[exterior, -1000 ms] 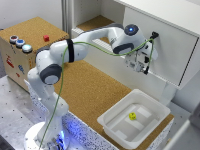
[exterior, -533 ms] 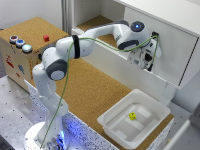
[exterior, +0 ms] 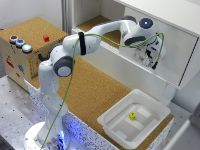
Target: Slide the door to the left
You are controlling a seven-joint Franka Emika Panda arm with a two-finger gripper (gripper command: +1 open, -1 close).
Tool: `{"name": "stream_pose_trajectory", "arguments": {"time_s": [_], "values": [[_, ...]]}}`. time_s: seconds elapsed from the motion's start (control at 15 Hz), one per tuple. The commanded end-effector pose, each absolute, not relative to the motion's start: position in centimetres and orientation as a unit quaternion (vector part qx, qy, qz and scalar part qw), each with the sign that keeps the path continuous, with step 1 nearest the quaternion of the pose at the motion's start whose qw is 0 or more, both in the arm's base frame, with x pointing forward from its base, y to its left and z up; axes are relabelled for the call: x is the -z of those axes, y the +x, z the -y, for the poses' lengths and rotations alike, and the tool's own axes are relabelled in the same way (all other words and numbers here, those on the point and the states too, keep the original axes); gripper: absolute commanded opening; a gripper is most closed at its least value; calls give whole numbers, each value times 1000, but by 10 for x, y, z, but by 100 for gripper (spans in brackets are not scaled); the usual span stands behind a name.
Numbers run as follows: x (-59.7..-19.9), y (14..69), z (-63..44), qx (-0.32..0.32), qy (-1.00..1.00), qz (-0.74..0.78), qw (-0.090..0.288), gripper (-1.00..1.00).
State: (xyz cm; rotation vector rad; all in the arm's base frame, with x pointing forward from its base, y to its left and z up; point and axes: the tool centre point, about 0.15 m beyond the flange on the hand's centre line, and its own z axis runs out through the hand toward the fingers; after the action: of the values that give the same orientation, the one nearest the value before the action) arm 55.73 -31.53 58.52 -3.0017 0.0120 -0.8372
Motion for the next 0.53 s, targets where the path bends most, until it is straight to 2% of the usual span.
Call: {"name": "stream_pose_trajectory", "arguments": {"time_s": [0.0,0.27,0.4,0.47], "values": [[-589,567,316,245,-968,28,50,-100],[-586,568,305,257,-965,37,32,-100],[-576,571,301,298,-954,26,-19,-100],[-566,573,300,295,-955,9,-23,-100]]}}
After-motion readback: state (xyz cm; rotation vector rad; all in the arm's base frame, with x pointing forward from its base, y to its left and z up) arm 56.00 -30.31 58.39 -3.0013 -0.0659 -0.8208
